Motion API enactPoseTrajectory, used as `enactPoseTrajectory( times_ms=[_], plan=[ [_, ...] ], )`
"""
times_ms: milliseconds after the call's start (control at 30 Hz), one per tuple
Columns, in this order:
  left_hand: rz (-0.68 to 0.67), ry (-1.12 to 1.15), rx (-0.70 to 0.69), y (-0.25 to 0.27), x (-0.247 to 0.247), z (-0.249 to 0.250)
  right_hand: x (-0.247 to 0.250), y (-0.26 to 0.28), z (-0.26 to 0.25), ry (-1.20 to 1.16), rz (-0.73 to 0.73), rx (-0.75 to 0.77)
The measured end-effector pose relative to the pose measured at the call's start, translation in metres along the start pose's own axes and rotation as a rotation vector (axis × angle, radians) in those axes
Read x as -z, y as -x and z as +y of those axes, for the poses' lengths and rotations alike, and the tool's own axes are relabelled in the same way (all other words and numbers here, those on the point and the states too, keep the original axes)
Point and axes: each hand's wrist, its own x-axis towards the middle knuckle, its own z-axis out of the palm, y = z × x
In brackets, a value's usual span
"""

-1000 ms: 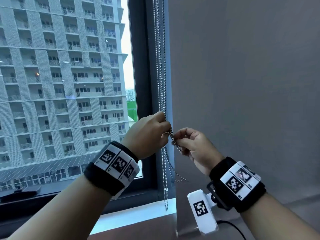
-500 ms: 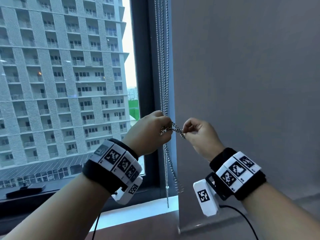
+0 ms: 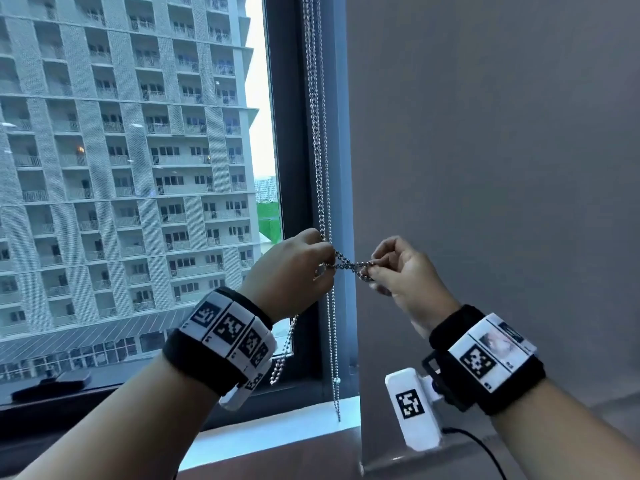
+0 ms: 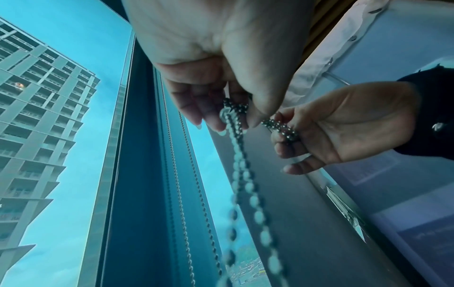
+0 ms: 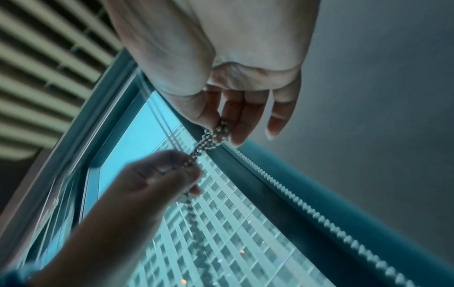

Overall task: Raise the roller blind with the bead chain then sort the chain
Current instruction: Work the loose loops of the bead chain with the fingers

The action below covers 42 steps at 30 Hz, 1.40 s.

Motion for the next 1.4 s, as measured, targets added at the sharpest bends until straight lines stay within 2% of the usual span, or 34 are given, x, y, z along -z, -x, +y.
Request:
enactPoseTrajectory(
  times_ms=[67,167,233,367,500,567,633,767,833,967,1133,1267,1400],
  plan=[
    [0.013,-0.010,-0.014,0.001,-0.001,-0.002,-0.001,-0.001,0.000,-0.139,-0.011,-0.045],
    [0.045,-0.003,-0.029,0.000,-0.004,-0.002,-0.002,-0.003,-0.002,-0.131,-0.007,-0.064],
    [0.089,0.104,-0.006,0.000,-0.008,0.000,-0.002,-0.005,-0.002,-0.179,0.022,-0.065],
    [0.179,0.372,0.096,-0.003,-0.013,0.006,-0.002,-0.008,-0.002,-0.460,0.054,-0.098],
    [0.118,0.300,0.082,-0.004,-0.016,0.007,0.003,-0.007,-0.004,-0.642,0.004,-0.085],
    [0.131,0.307,0.076,-0.003,-0.018,0.005,0.004,-0.003,-0.005,-0.580,-0.060,-0.073],
    [0.159,0.355,0.103,-0.001,-0.020,0.004,0.004,0.000,-0.003,-0.419,-0.102,-0.042],
    [0.159,0.379,0.108,0.000,-0.024,0.008,-0.003,0.003,0.010,-0.133,-0.088,-0.023],
    [0.123,0.311,0.112,-0.001,-0.022,0.009,-0.004,0.002,0.015,-0.062,-0.044,-0.040],
    [0.016,-0.023,0.050,-0.006,-0.010,0.012,-0.002,0.001,0.021,0.175,0.031,-0.001],
    [0.009,-0.137,-0.067,-0.011,-0.003,0.012,-0.001,-0.005,0.015,0.491,0.067,0.119],
    [0.072,-0.209,-0.168,-0.005,-0.009,0.006,0.002,-0.009,0.004,0.495,0.134,0.159],
    [0.189,-0.227,-0.252,-0.004,-0.014,0.002,0.003,-0.011,0.001,0.451,0.114,0.164]
  ],
)
